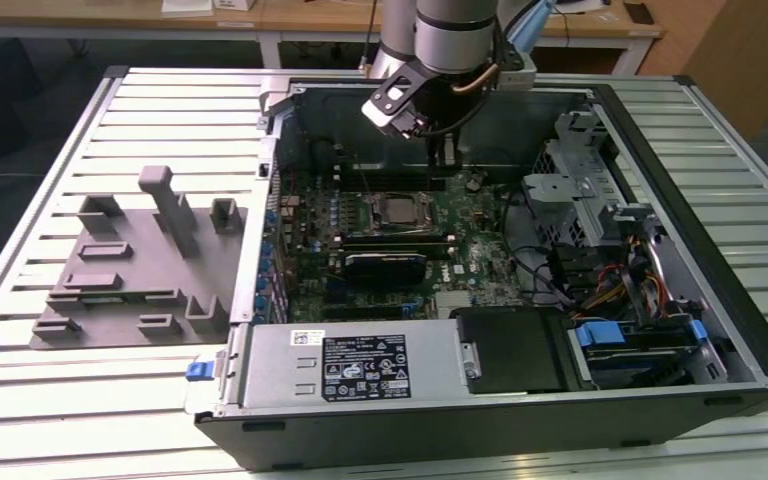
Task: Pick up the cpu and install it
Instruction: 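Close the cpu cover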
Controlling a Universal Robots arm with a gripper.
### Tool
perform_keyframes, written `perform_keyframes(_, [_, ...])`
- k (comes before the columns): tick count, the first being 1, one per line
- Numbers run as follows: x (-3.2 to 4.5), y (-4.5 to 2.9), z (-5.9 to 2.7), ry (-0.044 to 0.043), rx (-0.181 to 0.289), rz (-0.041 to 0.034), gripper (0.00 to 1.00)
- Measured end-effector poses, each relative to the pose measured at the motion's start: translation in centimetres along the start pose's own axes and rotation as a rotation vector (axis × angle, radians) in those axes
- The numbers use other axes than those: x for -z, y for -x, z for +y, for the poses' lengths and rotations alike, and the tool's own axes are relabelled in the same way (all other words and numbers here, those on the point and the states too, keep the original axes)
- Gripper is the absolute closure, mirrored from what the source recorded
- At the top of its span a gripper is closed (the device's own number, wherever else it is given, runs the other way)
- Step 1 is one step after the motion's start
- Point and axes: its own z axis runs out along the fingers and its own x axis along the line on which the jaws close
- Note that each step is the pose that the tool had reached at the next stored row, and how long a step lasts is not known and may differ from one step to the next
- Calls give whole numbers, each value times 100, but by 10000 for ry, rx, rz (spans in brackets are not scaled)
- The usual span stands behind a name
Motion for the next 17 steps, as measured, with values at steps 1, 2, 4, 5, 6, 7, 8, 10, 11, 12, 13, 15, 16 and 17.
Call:
perform_keyframes(1, [0,0,0,-2,1,-1,89])
perform_keyframes(2, [1,0,0,-4,1,-1,89])
perform_keyframes(4, [0,0,0,-5,1,-1,89])
perform_keyframes(5, [-1,0,-3,-6,1,-1,89])
perform_keyframes(6, [-7,-1,-8,-4,1,2,89])
perform_keyframes(7, [-13,-1,-15,-5,1,2,89])
perform_keyframes(8, [-20,-1,-23,-5,1,0,89])
perform_keyframes(10, [-36,-1,-40,-5,1,0,89])
perform_keyframes(11, [-43,-1,-51,-6,1,0,89])
perform_keyframes(12, [-50,-1,-67,-5,2,0,89])
perform_keyframes(13, [-57,-1,-86,-5,2,0,89])
perform_keyframes(15, [-66,0,-129,-6,1,0,89])
perform_keyframes(16, [-71,0,-149,-6,1,-1,89])
perform_keyframes(17, [-75,0,-171,-6,2,-1,89])
